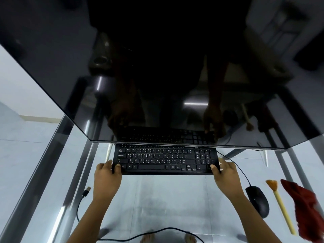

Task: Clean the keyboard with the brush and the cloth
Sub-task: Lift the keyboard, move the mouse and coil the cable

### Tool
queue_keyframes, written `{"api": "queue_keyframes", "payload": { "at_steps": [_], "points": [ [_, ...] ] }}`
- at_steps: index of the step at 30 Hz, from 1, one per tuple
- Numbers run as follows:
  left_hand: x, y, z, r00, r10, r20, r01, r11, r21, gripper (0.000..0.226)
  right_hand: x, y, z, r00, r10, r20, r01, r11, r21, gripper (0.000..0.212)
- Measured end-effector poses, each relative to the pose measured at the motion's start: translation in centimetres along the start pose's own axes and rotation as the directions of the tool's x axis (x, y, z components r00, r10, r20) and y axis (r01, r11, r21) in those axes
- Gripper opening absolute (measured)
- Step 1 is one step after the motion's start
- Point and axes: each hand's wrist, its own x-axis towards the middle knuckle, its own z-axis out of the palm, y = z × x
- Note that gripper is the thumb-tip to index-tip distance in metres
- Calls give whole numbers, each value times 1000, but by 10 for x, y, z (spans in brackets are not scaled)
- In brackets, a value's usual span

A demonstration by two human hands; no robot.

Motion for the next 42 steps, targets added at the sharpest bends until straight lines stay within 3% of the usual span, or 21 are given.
{"api": "queue_keyframes", "payload": {
  "at_steps": [3,14,16,19,23,28,31,42],
  "points": [
    [-3,-1,1,998,57,18,-57,998,-9,12,0,2,1,1000,-13,0,13,1000,7,34],
    [5,5,6,998,69,-1,-69,998,13,16,6,4,6,998,-63,-16,63,998,-3,34],
    [0,5,6,996,88,-12,-87,993,84,23,4,7,-1,999,-43,-17,43,999,-26,39],
    [-11,8,12,976,212,-56,-196,959,203,47,-4,24,-23,994,-48,-94,26,976,-217,44],
    [-31,26,40,897,436,74,-440,863,249,57,-25,65,-54,986,1,-166,-66,918,-390,50],
    [-57,57,83,771,566,292,-634,722,276,69,-54,93,-59,995,-17,-102,-26,915,-404,56],
    [-63,68,97,719,599,352,-693,658,294,67,-55,95,-55,993,-49,-103,7,926,-377,57],
    [-62,65,108,731,555,397,-677,660,326,84,32,74,-70,985,22,-169,-67,962,-266,42]
  ]
}}
